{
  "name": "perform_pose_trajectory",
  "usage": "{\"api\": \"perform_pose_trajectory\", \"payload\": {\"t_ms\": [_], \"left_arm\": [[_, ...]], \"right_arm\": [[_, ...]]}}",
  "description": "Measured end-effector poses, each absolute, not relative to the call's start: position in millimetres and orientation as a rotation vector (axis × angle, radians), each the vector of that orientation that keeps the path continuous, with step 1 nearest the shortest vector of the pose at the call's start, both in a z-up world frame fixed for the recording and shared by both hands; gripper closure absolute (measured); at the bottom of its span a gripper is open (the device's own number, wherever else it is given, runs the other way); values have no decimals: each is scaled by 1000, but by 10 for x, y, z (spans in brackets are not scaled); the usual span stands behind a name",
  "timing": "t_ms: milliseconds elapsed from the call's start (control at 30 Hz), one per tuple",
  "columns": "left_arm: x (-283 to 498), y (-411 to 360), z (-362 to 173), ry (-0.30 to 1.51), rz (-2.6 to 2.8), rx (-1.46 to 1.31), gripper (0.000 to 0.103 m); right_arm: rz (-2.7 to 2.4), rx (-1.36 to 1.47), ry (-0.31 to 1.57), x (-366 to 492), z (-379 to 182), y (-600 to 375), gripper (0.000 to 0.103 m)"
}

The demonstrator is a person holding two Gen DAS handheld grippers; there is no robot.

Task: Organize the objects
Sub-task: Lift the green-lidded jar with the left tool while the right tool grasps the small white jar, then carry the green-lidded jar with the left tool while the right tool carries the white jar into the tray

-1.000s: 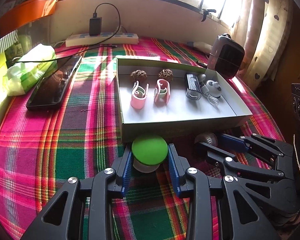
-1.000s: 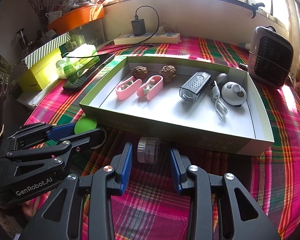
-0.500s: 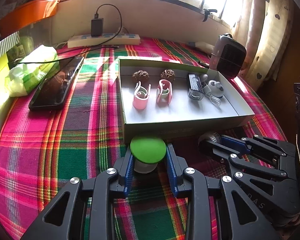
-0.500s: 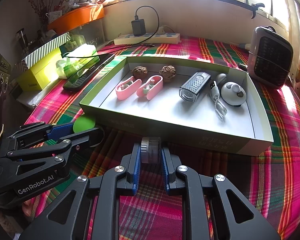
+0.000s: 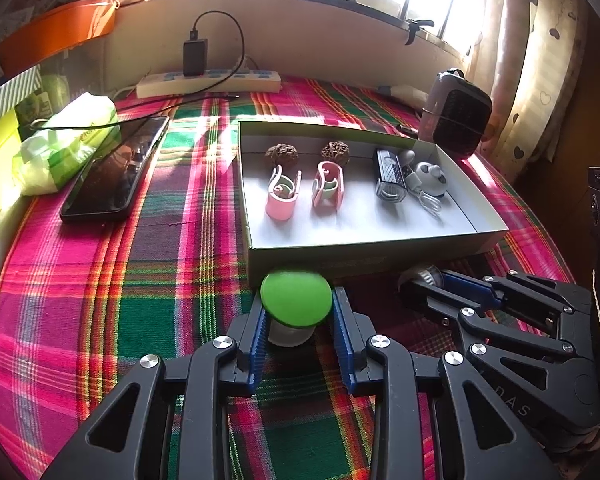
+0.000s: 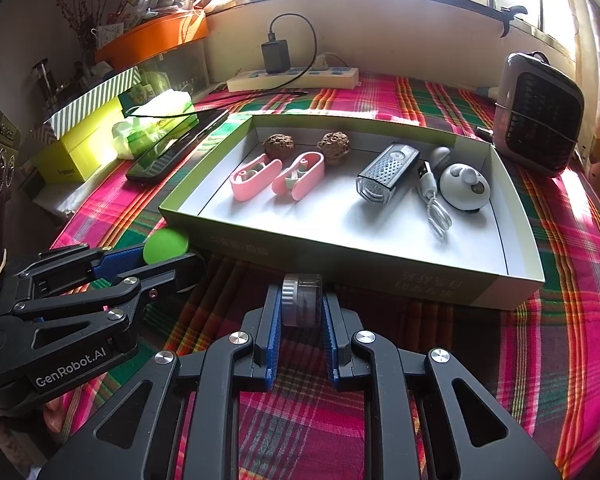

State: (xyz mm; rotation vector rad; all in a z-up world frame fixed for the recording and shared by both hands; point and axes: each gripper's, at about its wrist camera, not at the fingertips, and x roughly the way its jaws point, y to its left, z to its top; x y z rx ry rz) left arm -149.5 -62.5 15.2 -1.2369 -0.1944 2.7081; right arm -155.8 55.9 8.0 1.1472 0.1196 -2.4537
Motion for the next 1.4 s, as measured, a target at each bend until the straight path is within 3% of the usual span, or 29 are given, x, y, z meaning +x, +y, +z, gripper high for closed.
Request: {"api": "perform_pose_trajectory", "payload": {"t_ms": [1400], "left_arm": [[-1511,-501,525,-154,2729,-1107,75]], "right_arm": [[-2530,1051,53,-1540,383,833,83]]}}
